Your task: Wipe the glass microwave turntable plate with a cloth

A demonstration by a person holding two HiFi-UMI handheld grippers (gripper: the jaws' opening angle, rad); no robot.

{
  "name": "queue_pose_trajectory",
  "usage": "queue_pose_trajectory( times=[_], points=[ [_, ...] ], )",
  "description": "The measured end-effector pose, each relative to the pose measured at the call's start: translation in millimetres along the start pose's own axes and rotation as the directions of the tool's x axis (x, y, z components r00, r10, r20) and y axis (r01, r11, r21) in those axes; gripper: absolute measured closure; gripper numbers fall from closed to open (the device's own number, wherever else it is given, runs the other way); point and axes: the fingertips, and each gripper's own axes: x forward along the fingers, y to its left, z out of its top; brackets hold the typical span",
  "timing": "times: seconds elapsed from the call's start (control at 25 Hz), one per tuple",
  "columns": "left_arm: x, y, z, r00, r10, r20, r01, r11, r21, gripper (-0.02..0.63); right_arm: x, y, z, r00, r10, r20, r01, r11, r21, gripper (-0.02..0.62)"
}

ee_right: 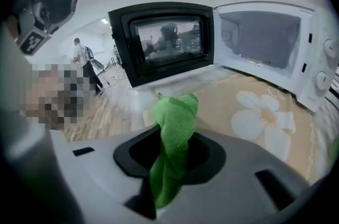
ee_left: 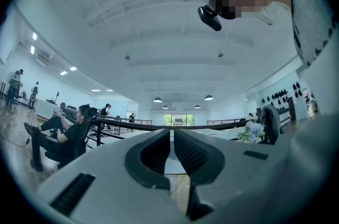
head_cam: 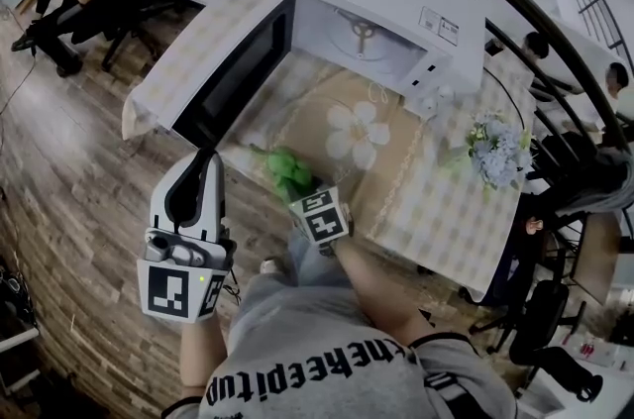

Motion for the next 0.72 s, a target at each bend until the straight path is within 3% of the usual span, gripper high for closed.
queue_pose_trajectory(
  times=[0.72],
  points=[
    [6.1,-26.8,3.1,0.996,-0.083,0.015,0.083,0.997,-0.002,0.581,-49.9,-114.3,-40.2,0.965,-0.264,-0.002,0.262,0.957,0.128,0.492]
  ],
)
